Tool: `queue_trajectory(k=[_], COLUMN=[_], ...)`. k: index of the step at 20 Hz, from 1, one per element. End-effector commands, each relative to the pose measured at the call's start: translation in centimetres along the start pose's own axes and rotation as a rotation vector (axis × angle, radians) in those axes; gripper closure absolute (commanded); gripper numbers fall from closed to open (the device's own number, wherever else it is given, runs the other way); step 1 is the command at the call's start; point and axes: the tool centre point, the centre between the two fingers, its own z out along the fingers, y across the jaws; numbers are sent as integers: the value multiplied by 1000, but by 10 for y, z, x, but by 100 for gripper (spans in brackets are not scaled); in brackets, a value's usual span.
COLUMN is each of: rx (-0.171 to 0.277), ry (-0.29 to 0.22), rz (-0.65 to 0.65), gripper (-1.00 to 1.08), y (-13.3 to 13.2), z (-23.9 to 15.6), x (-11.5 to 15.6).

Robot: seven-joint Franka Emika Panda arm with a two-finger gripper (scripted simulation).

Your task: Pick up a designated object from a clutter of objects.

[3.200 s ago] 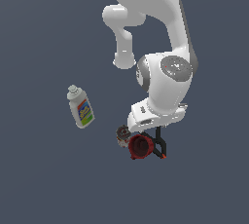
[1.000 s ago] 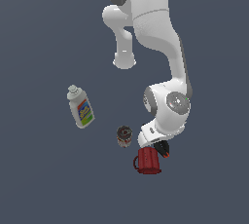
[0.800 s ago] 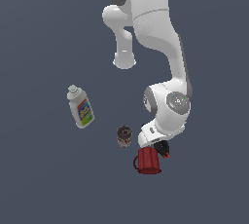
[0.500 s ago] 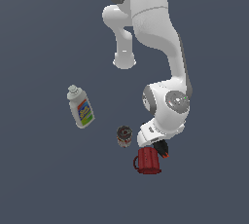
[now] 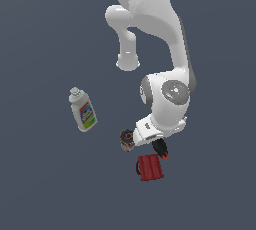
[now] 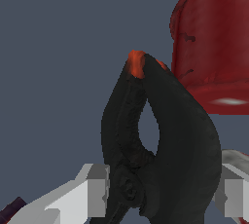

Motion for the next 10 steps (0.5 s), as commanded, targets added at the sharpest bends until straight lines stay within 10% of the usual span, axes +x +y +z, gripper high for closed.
queue_trajectory(k=[1,10], rx=[-1,1], ry=[3,-2], rz=[2,3], gripper=[108,108], y=[13,65], z=[-24,-119], x=[-3,-21])
